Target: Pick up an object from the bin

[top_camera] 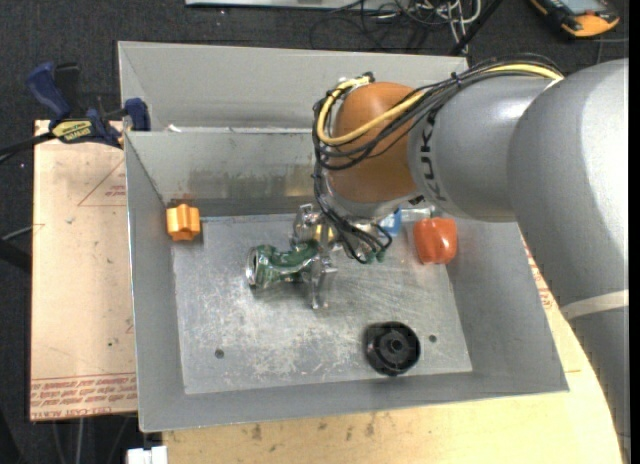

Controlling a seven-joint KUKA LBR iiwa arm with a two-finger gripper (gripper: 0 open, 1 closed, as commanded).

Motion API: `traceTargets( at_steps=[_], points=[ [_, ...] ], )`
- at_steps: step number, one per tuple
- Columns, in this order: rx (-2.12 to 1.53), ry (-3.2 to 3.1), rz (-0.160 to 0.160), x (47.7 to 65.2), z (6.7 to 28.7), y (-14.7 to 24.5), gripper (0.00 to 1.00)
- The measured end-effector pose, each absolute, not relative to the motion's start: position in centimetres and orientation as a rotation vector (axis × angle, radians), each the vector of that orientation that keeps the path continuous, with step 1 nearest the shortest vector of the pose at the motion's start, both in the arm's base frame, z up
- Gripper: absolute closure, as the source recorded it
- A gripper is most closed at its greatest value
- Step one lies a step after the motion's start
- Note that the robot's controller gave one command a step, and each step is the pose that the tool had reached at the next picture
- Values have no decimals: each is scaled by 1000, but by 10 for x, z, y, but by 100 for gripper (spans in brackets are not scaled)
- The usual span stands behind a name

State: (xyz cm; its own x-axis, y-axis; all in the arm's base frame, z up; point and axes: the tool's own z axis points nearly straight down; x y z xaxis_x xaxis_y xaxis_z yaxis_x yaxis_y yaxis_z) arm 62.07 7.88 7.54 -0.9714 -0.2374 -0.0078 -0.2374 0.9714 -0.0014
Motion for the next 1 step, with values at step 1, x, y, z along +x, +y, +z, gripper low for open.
traceTargets(
  at_steps=[1],
  points=[
    [-487, 3096, 1, 611, 230, 83, 100]
  ],
)
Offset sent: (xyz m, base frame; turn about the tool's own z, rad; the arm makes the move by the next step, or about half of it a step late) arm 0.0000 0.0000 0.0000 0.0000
